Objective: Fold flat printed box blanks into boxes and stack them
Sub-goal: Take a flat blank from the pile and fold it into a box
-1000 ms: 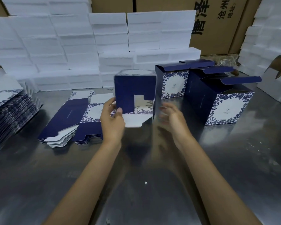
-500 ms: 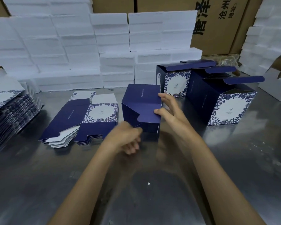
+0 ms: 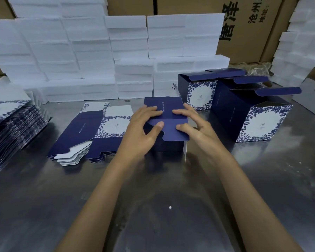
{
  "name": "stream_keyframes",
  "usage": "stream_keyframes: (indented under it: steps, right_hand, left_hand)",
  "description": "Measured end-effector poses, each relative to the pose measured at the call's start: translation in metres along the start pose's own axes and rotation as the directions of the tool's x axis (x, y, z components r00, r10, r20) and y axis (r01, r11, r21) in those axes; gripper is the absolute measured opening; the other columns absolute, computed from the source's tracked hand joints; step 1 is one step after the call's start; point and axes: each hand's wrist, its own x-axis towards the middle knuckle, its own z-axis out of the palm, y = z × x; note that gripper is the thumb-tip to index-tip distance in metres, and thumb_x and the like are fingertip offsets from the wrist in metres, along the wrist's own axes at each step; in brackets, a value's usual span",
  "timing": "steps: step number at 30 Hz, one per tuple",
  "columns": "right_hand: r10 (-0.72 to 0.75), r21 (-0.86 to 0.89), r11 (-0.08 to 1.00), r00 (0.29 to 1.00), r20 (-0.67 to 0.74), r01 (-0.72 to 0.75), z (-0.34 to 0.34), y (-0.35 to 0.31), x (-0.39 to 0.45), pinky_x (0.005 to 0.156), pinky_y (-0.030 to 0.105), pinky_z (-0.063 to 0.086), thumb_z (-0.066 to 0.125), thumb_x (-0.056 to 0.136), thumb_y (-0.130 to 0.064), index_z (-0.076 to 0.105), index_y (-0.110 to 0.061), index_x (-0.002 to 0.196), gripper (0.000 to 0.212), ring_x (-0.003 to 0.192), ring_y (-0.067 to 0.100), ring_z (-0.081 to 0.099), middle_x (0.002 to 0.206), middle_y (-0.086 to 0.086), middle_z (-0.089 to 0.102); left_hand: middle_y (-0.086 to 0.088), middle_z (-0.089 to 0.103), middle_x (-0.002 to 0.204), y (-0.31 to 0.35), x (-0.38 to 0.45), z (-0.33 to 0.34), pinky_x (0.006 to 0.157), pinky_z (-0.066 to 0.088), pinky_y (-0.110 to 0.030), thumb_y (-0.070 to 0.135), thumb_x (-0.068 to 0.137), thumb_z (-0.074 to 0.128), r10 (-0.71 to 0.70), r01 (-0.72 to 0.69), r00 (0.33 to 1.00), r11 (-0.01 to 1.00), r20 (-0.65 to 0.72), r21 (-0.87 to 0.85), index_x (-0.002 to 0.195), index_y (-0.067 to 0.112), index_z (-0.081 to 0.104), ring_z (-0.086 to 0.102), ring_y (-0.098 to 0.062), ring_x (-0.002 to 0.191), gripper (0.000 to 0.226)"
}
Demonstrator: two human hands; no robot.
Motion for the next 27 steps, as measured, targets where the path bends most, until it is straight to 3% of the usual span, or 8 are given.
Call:
stream_keyframes:
  steps: [2, 5, 7, 12, 14, 17, 22, 27]
  right_hand:
    - [-0.057, -0.037, 0.998, 0.998, 0.009, 0.057, 0.003, -0.001, 0.0, 0.113, 0.029, 0.042, 0.071, 0.092, -0.01, 0.071, -0.026, 0.122, 0.034, 0.144, -0.004, 0.034, 0.161, -0.014, 0.031]
    - [-0.09, -0.026, 0.996, 0.996, -0.018, 0.09, 0.007, -0.001, 0.0, 0.089, 0.01, 0.047, 0.075, 0.089, -0.006, 0.073, -0.015, 0.119, 0.031, 0.128, -0.021, 0.04, 0.159, -0.011, 0.035]
    - [-0.102, -0.035, 0.994, 0.994, -0.038, 0.101, 0.007, -0.001, 0.002, 0.095, 0.014, 0.047, 0.075, 0.088, -0.004, 0.074, -0.01, 0.116, 0.029, 0.125, -0.021, 0.043, 0.155, -0.008, 0.041]
    - [-0.143, -0.065, 0.989, 0.98, -0.142, 0.135, 0.012, -0.001, 0.003, 0.111, 0.024, 0.039, 0.076, 0.086, -0.001, 0.077, -0.011, 0.106, 0.023, 0.132, 0.006, 0.05, 0.141, -0.001, 0.056]
    - [-0.137, -0.058, 0.99, 0.981, -0.138, 0.13, 0.011, 0.001, 0.004, 0.111, 0.033, 0.042, 0.077, 0.086, -0.003, 0.077, -0.014, 0.105, 0.022, 0.131, 0.005, 0.051, 0.139, -0.004, 0.057]
    - [-0.13, -0.041, 0.991, 0.985, -0.109, 0.126, 0.008, 0.003, 0.003, 0.103, 0.028, 0.041, 0.078, 0.086, -0.008, 0.078, -0.021, 0.106, 0.024, 0.129, -0.003, 0.05, 0.14, -0.01, 0.057]
    - [-0.124, -0.009, 0.992, 0.981, -0.151, 0.124, 0.009, 0.008, 0.004, 0.109, 0.044, 0.046, 0.078, 0.086, -0.006, 0.079, -0.018, 0.103, 0.021, 0.128, 0.0, 0.052, 0.136, -0.009, 0.06]
    - [-0.102, 0.084, 0.99, 0.99, -0.1, 0.11, 0.0, 0.013, 0.006, 0.094, 0.013, 0.049, 0.075, 0.088, -0.004, 0.07, -0.029, 0.126, 0.046, 0.127, -0.011, 0.051, 0.148, -0.011, 0.054]
  left_hand:
    - [0.012, 0.057, 0.136, -0.003, 0.002, -0.001, 0.109, 0.022, -0.006, 0.019, 0.094, 0.068, 0.0, -0.001, 1.0, 0.999, -0.02, -0.036, 0.122, 0.023, 0.068, 0.034, -0.001, 0.139, 0.028]
    - [0.013, 0.062, 0.129, -0.006, 0.003, 0.001, 0.106, 0.027, -0.009, 0.019, 0.09, 0.072, 0.021, -0.024, 0.998, 0.999, -0.054, -0.041, 0.115, 0.027, 0.071, 0.04, -0.003, 0.135, 0.026]
    - [0.012, 0.064, 0.125, -0.007, 0.004, 0.004, 0.102, 0.029, -0.007, 0.017, 0.089, 0.074, 0.031, -0.035, 0.995, 0.999, -0.094, -0.04, 0.111, 0.027, 0.073, 0.043, -0.006, 0.131, 0.025]
    - [0.012, 0.066, 0.114, -0.005, 0.003, 0.011, 0.104, 0.031, -0.014, 0.015, 0.087, 0.075, 0.076, -0.075, 0.982, 0.997, -0.175, 0.014, 0.106, 0.022, 0.076, 0.046, -0.012, 0.123, 0.02]
    - [0.014, 0.066, 0.115, -0.005, 0.003, 0.01, 0.1, 0.03, -0.009, 0.017, 0.087, 0.076, 0.072, -0.072, 0.985, 0.997, -0.157, 0.005, 0.106, 0.025, 0.076, 0.045, -0.01, 0.122, 0.021]
    - [0.016, 0.066, 0.119, -0.006, 0.003, 0.006, 0.09, 0.029, 0.0, 0.022, 0.087, 0.075, 0.036, -0.044, 0.991, 0.997, -0.127, -0.056, 0.104, 0.034, 0.074, 0.043, -0.003, 0.124, 0.021]
    - [0.012, 0.068, 0.115, -0.004, 0.004, 0.01, 0.1, 0.032, -0.01, 0.019, 0.088, 0.074, 0.036, -0.043, 0.99, 0.998, -0.136, -0.054, 0.105, 0.027, 0.076, 0.045, -0.008, 0.124, 0.019]
    - [0.019, 0.065, 0.121, -0.008, 0.003, 0.001, 0.102, 0.033, -0.011, 0.014, 0.093, 0.068, 0.03, -0.037, 0.996, 0.996, -0.086, -0.082, 0.113, 0.03, 0.072, 0.044, 0.001, 0.127, 0.026]
